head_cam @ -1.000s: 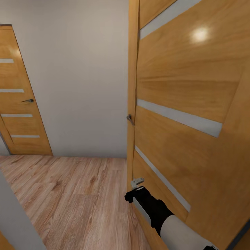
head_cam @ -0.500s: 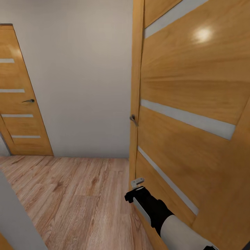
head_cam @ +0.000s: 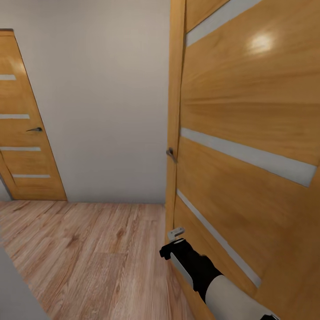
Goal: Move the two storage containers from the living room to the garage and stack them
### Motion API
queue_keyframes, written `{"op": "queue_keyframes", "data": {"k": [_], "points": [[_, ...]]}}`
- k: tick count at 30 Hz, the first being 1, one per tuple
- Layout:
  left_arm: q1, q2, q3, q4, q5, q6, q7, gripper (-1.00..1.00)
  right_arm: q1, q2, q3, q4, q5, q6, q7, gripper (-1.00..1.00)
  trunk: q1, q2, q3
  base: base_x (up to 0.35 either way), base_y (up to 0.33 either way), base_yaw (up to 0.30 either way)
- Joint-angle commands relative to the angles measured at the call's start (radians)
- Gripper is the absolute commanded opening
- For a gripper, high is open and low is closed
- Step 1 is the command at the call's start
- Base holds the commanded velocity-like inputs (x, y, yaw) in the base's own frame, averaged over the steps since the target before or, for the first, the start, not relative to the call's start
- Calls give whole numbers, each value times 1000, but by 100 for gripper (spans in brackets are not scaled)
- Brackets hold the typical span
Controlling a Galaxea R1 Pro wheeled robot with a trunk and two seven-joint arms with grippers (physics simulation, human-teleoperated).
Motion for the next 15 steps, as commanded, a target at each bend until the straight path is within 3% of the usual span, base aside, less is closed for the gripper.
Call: {"op": "queue_keyframes", "data": {"k": [1, 5, 12, 15], "points": [[0, 0, 2, 0, 5, -3, 0, 100, -1, 0, 3, 0, -11, 3, -9, 100, 0, -1, -1, 71, 0, 0], [0, 0, 5, 0, 7, -3, 1, 100, -1, 0, 3, 0, -11, 3, -9, 100, 0, -1, -1, 55, 0, 0], [0, 0, 3, 0, 4, -3, -1, 100, -1, 0, 3, 0, -11, 3, -9, 100, 0, -1, -1, 228, 0, 0], [0, 0, 3, 0, 4, -3, -1, 100, -1, 0, 3, 0, -11, 3, -9, 100, 0, -1, -1, 67, 0, 0]]}}
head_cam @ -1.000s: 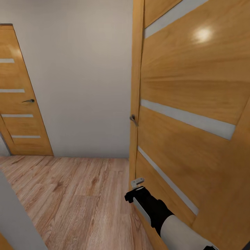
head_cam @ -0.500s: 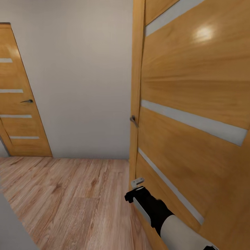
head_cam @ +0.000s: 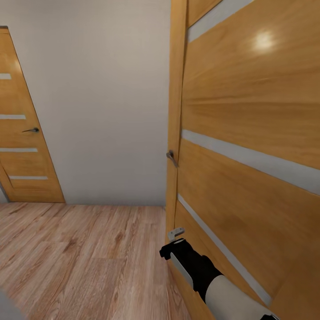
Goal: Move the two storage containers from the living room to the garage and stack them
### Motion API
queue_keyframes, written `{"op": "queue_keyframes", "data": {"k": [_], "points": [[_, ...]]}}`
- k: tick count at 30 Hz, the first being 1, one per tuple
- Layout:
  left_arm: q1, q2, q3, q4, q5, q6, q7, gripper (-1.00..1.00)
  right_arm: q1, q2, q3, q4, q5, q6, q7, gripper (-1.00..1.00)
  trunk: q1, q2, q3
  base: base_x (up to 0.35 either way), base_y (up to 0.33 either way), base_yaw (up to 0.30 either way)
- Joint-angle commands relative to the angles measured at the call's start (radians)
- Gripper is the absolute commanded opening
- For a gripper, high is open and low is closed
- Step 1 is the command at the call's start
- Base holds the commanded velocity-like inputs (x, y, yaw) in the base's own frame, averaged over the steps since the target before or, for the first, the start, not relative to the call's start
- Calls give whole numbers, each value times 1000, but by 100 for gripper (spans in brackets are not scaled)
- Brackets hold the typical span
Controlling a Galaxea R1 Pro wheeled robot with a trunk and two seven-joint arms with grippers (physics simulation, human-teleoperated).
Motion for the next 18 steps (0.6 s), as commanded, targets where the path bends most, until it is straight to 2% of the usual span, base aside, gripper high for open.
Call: {"op": "queue_keyframes", "data": {"k": [1, 9, 18], "points": [[0, 0, 3, 0, 4, -3, -1, 100, -1, 0, 3, 0, -11, 3, -9, 100, 0, -1, -1, 26, 0, 0], [0, 0, 5, 0, 8, -2, 0, 100, -1, 0, 3, 0, -10, 3, -9, 100, 0, -1, -1, 6, 0, 0], [0, 0, 5, 0, 8, -1, -1, 100, -1, 0, 3, 0, -10, 3, -9, 100, 0, -1, -1, 105, 129, 0]]}}
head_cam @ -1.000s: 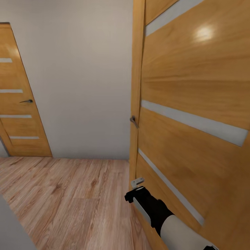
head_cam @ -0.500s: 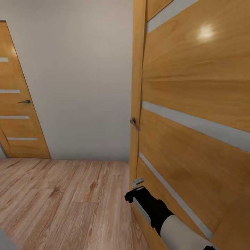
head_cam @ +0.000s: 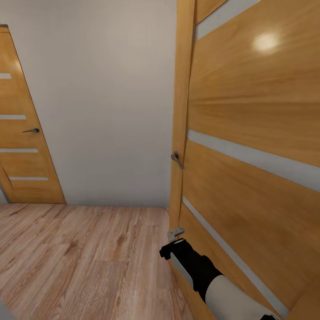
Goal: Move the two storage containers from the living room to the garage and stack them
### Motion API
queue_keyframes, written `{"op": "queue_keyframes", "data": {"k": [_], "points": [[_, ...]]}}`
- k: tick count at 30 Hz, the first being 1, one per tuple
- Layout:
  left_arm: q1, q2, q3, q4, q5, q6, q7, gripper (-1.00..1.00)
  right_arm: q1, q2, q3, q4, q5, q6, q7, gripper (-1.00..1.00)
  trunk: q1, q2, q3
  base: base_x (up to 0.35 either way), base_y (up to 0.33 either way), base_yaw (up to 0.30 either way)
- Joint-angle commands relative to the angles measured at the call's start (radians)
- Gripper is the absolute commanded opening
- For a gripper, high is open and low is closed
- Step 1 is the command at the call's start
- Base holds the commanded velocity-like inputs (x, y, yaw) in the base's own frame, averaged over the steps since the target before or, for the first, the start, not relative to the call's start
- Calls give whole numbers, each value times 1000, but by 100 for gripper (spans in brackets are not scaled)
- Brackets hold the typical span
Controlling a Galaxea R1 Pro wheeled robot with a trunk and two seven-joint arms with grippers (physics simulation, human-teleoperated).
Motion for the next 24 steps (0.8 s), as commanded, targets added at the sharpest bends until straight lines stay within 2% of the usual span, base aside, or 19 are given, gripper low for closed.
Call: {"op": "queue_keyframes", "data": {"k": [1, 24], "points": [[0, 0, 3, 0, 4, -3, 0, 100, -1, 0, 3, 0, -11, 3, -9, 100, 0, -1, -1, 21, 23, 0], [0, 1, 3, 0, 5, -3, 1, 100, -1, 0, 3, 0, -8, 4, -11, 100, 0, -1, -1, 2, 2, 0]]}}
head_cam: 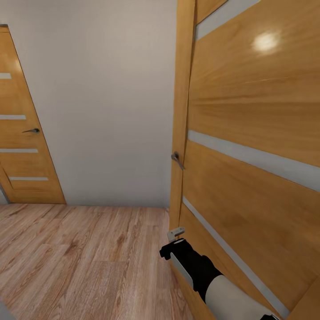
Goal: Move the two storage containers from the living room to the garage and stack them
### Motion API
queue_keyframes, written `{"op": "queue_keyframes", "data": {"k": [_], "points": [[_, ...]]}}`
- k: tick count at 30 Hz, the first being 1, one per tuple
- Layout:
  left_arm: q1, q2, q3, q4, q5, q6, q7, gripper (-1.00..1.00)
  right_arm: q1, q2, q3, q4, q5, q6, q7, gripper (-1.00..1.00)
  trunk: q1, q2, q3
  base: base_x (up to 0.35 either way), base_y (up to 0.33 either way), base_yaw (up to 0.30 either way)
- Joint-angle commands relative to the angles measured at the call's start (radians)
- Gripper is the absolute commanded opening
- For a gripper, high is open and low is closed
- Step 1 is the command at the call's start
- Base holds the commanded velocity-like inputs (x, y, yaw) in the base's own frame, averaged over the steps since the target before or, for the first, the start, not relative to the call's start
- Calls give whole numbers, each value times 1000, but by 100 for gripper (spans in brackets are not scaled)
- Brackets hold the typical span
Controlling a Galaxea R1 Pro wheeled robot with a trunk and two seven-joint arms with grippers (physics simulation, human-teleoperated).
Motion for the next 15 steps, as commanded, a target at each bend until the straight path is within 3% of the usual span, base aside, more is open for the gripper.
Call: {"op": "queue_keyframes", "data": {"k": [1, 15], "points": [[0, 0, 3, 0, 4, -3, -1, 100, -1, 0, 3, 0, -9, 2, -9, 100, 0, -1, -1, 0, 0, 0], [0, 1, 3, 0, 4, -3, -1, 100, -1, 0, 3, 0, -9, 1, -19, 100, 0, -1, -1, 0, 0, 0]]}}
